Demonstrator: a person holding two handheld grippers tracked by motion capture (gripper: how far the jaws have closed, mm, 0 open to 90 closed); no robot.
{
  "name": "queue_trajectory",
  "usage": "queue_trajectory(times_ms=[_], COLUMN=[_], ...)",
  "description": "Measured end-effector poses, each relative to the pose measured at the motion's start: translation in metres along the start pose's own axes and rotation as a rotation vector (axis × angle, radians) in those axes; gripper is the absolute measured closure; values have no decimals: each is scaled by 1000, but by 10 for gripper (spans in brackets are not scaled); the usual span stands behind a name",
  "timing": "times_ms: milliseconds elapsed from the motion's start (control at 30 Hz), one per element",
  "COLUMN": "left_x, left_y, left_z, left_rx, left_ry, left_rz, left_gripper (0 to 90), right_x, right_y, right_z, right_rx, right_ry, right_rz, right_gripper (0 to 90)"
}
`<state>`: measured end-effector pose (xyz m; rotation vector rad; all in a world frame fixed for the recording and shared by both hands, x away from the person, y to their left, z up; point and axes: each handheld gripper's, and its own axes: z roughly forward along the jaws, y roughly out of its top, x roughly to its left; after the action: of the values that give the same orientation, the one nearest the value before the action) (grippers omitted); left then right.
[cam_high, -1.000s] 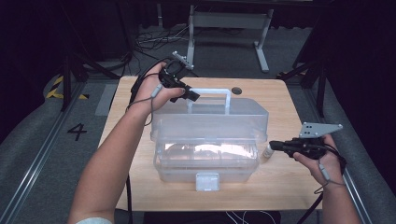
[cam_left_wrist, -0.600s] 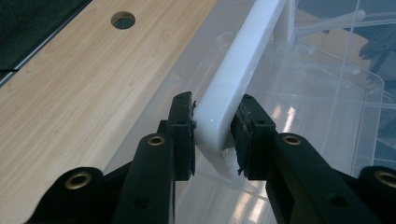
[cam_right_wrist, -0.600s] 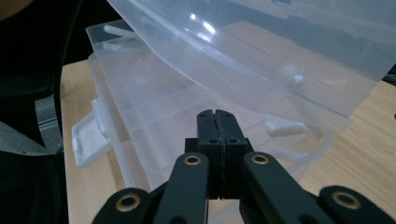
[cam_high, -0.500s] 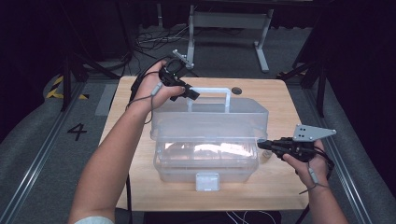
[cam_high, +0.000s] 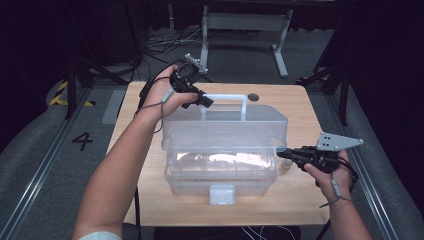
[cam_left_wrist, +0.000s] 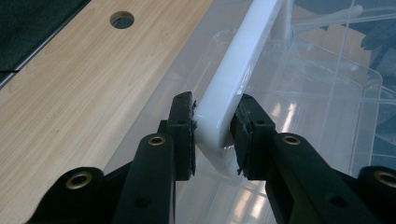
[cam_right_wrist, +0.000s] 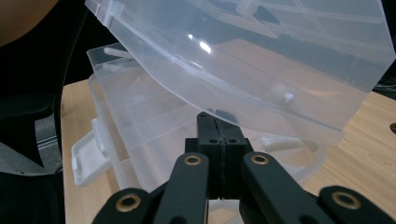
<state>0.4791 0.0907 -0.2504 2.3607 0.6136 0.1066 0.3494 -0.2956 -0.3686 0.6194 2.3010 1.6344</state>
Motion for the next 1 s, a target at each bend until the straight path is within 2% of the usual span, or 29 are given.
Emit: queue_trajectory(times_ms=[200,233,300,333,433,500,633,700,800,1000], left_x=[1,1,-1,-2,-6,-8,-13,-20,-28,-43], left_y=[-1,-2,-3,-4,-7,-11,-17,-24,-33,-49], left_z=[-1,-3,-9,-12,-22,-30,-41,-51,-60,-71], left_rx=[-12,-40,-95,-107,-142,-178,-201,-221,-231,-239], left_ry=[-6,-10,-19,-14,35,38,48,55,63,48], left_rz=[-4,-13,-17,-17,-16,-31,-33,-29,-26,-22], left_gripper=[694,694,630,599,528,527,563,580,591,635], right_x=[0,1,1,1,0,-2,-4,-5,-6,-8], right_y=[0,1,1,2,2,2,4,7,10,16], right_z=[1,1,2,2,4,4,5,5,5,6], right_rx=[-2,-1,2,3,4,5,-2,-3,-8,-14], right_ry=[0,3,3,3,6,7,-1,-8,-18,-42], right_rz=[1,-1,-4,-4,-7,-3,-2,-4,-2,4], right_gripper=[900,900,900,900,900,900,900,900,900,900])
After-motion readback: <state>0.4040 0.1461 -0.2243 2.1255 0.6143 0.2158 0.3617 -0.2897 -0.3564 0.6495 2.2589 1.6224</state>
